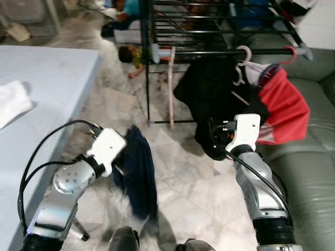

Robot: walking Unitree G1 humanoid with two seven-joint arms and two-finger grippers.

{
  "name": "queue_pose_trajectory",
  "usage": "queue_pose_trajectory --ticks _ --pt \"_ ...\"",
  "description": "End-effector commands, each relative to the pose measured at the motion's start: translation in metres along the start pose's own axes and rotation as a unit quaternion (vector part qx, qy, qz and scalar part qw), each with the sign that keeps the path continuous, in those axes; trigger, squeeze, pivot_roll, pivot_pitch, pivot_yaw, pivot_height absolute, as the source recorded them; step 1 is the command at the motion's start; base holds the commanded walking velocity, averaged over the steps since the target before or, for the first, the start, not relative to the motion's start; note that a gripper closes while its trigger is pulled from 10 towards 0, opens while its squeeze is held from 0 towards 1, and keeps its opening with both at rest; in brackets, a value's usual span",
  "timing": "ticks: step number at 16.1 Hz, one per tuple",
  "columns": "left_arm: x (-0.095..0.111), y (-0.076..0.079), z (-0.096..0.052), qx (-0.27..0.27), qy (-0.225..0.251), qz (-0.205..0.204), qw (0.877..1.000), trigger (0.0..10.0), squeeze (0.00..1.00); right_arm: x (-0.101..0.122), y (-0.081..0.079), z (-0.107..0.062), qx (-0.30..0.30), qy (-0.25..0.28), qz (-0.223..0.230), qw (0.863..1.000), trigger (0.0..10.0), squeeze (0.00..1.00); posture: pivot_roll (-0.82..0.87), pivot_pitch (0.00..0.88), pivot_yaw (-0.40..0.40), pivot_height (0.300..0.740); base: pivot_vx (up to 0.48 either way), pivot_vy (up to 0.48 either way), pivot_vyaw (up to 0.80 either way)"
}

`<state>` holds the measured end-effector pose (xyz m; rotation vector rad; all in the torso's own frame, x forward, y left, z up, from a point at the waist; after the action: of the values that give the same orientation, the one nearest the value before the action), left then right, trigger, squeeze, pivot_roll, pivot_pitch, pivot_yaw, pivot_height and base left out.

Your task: Hang hanger

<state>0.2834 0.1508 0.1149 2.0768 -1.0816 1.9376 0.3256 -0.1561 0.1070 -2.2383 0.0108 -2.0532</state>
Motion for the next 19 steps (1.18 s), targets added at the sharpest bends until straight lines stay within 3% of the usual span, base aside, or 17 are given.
queue_pose_trajectory --ticks 1,3,11,14,19 --pt "0.003 -0.013 0.002 0.036 0.003 -0.015 0.999 10.0 0.00 -0.001 0.003 0.001 -0.008 0.001 -0.009 1.000 10.0 0.00 0.02 0.067 -0.041 0.740 0.000 0.000 0.00" --pt "0.001 -0.027 0.003 0.086 0.001 -0.029 0.996 10.0 0.00 -0.002 0.004 0.003 -0.010 0.000 -0.010 1.000 10.0 0.00 0.03 0.062 -0.045 0.740 0.000 0.000 0.00" --pt "0.012 -0.036 0.008 0.139 0.032 -0.037 0.989 10.0 0.00 0.006 -0.002 0.007 0.016 0.028 -0.034 0.999 10.0 0.00 0.02 0.046 -0.045 0.740 0.000 0.000 0.00" --pt "0.009 -0.037 0.009 0.154 0.023 -0.029 0.987 10.0 0.00 0.014 0.002 0.005 0.001 0.062 -0.047 0.997 10.0 0.00 0.02 0.025 0.021 0.740 0.000 0.000 0.00" --pt "0.015 -0.041 0.023 0.132 0.031 -0.017 0.991 10.0 0.00 0.004 0.008 -0.004 -0.046 0.070 -0.043 0.996 10.0 0.00 -0.01 0.013 0.117 0.740 0.000 0.000 0.00"
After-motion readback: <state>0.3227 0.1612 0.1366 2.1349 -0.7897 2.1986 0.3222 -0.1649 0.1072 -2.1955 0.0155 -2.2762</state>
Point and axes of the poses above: a point about 5 cm out from each wrist's last joint towards the gripper, its own z axis pointing out of the wrist towards the gripper, its own x axis along the axis of the wrist's last joint, y = z × x, the point moved 3 cm from there along z, pointing out of the wrist towards the gripper, and after that the axes turned 5 degrees about z, right-handed, at the moved point
